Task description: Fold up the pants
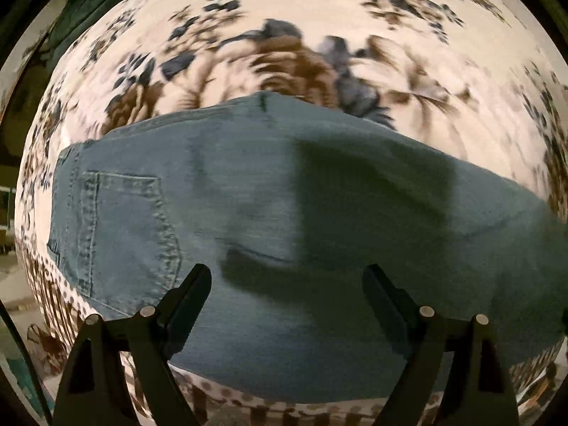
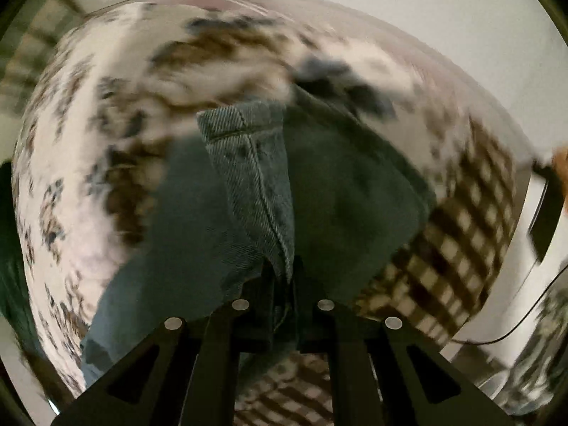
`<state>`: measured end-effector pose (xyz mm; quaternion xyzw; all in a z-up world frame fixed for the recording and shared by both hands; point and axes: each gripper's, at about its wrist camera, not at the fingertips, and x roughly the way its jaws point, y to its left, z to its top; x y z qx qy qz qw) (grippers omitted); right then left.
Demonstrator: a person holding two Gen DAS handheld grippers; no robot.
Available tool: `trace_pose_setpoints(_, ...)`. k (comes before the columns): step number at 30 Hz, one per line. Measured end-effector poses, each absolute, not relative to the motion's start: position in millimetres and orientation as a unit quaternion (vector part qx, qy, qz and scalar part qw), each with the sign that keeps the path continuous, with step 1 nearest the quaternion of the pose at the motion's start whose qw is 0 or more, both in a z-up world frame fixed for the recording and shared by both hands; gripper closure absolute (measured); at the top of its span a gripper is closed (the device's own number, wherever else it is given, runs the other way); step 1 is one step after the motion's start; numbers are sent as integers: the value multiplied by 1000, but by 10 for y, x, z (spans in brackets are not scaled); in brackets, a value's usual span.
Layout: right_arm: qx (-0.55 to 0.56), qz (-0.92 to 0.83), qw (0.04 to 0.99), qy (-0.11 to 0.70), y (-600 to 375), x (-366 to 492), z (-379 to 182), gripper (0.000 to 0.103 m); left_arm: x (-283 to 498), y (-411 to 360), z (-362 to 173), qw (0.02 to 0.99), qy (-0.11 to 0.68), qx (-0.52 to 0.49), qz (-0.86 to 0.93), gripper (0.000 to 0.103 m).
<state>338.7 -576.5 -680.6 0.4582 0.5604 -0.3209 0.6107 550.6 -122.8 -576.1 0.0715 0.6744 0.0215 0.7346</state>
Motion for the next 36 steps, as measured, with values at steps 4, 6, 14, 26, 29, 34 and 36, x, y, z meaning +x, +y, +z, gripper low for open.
trace_pose_setpoints(4,551,-316,579,512,-5889,3091,-7001,89,5432,-1367,-5737,736,672,78,13,16)
trace_pose_setpoints(6,565,-316,587,487,-5945,3006,-6942,84,5390,-1446,-5728,737,671,82,9,16)
trace_pose_setpoints(14,530,-368,606,465,-6214,3049,-6932,70,5237,-1659,-5678,738,668,92,13,16)
trace_pose_setpoints(26,466,-397,622,487,-6180,2693,-6828,97,5118,-1840,-5718,736,671,92,14,16)
trace_pose_setpoints(29,503,-377,597,498,-6287,2664,-7035,92,5128,-1805,-5686,739,668,86,10,16)
trace_pose_setpoints(34,486,-348,618,511,-6290,2804,-6811,35,5169,-1575,-5551,751,658,61,3,14)
trace_pose_setpoints(36,462,-341,634,518,-6126,2908,-6625,28,5175,-1350,-5448,757,653,31,3,7)
